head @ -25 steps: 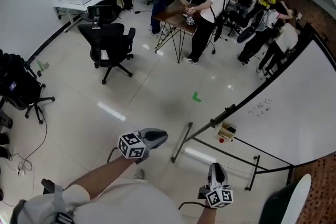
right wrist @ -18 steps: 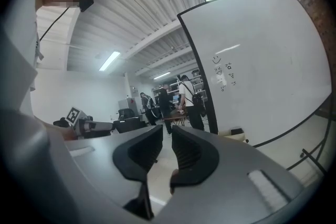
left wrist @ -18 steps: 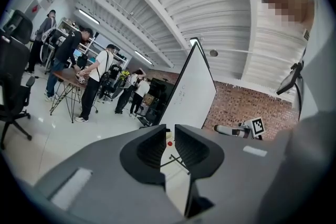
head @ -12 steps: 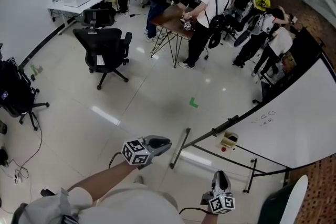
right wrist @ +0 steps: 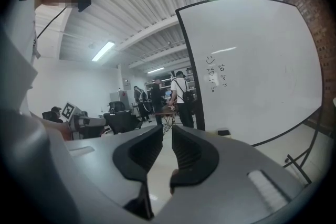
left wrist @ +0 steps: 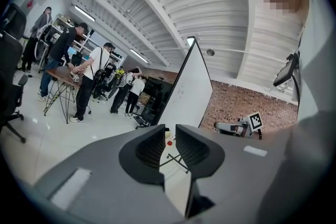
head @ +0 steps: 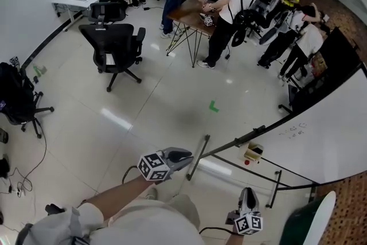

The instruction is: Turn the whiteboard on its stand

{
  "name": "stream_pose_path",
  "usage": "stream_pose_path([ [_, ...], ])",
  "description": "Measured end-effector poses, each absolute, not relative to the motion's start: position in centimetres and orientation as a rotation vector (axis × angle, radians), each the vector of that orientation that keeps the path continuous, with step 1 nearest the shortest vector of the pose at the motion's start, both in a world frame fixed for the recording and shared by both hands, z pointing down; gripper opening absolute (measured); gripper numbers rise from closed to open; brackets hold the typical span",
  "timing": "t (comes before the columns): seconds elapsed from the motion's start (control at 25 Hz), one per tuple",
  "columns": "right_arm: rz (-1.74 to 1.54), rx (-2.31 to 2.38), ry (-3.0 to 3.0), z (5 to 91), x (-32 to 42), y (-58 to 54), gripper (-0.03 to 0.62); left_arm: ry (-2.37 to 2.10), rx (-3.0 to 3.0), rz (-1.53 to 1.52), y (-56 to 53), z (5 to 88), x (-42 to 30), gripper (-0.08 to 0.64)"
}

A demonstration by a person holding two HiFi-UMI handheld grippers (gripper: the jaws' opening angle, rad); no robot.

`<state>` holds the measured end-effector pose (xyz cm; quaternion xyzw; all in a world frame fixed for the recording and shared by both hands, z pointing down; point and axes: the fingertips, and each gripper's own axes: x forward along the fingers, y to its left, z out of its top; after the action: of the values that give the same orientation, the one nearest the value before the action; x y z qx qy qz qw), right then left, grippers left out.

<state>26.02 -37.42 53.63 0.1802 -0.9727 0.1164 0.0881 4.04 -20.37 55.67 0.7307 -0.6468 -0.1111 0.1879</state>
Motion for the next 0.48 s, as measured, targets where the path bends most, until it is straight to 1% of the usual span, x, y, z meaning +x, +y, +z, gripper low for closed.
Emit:
stream_pose_path([
  [0.2,0.311,0.497,-2.880,54.4,26.0,-38.9,0.061,-1.828,2.046,-0.293,-22.3,56.1,4.1,0.084],
  [0.48,0.170,0.417,-2.875,54.4,23.1,-42.7,0.061,-1.852,2.012,-0.269,-26.5,57.0,3.5,0.091],
])
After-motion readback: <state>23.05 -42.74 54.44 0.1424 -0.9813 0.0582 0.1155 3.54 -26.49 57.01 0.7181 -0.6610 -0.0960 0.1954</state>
